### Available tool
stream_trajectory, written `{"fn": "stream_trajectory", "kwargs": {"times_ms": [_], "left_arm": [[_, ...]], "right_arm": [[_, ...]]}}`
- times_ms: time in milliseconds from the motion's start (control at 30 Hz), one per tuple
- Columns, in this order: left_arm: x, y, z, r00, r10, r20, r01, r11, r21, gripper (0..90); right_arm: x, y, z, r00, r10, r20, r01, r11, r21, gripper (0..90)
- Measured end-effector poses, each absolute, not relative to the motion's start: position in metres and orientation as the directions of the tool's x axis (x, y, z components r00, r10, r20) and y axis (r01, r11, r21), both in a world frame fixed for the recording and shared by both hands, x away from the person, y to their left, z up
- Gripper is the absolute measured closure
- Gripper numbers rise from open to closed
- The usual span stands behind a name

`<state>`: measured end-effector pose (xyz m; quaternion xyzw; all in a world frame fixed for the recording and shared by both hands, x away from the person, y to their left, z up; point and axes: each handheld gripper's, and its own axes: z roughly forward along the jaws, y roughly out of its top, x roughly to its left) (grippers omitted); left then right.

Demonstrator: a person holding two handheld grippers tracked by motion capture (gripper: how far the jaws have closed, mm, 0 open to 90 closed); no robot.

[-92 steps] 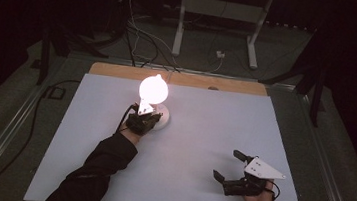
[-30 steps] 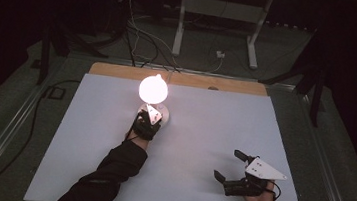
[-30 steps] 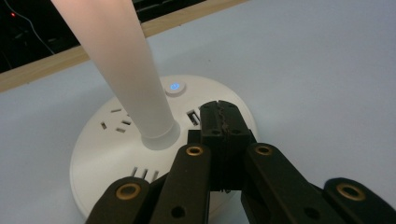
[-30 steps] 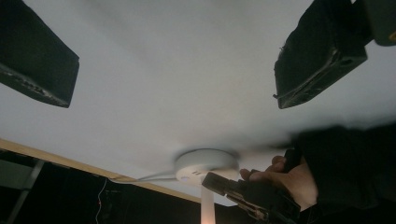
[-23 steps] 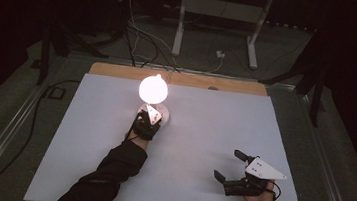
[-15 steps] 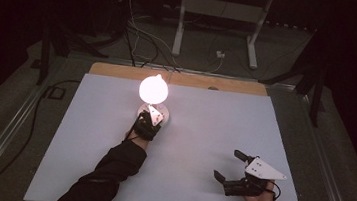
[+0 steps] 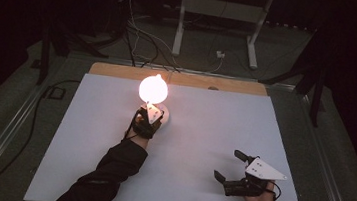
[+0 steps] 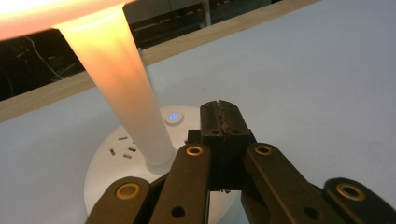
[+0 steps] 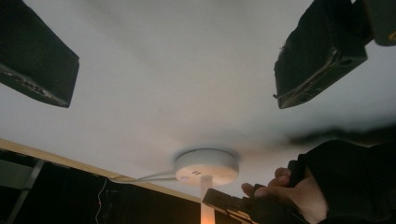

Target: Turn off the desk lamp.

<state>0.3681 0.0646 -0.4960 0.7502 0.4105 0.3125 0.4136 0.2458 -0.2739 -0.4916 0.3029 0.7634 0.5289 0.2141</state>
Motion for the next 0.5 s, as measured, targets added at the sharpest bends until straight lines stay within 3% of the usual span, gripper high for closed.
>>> {"fn": "stream_trajectory", "kwargs": {"times_ms": [500], "left_arm": [[0.375,0.069,-0.509,0.464,0.877,0.125,0.389,-0.329,0.861,90.0]], "right_arm": [[0.246,-0.274,-0.492,-0.727,0.686,-0.003,0.238,0.257,0.937,0.0]]}}
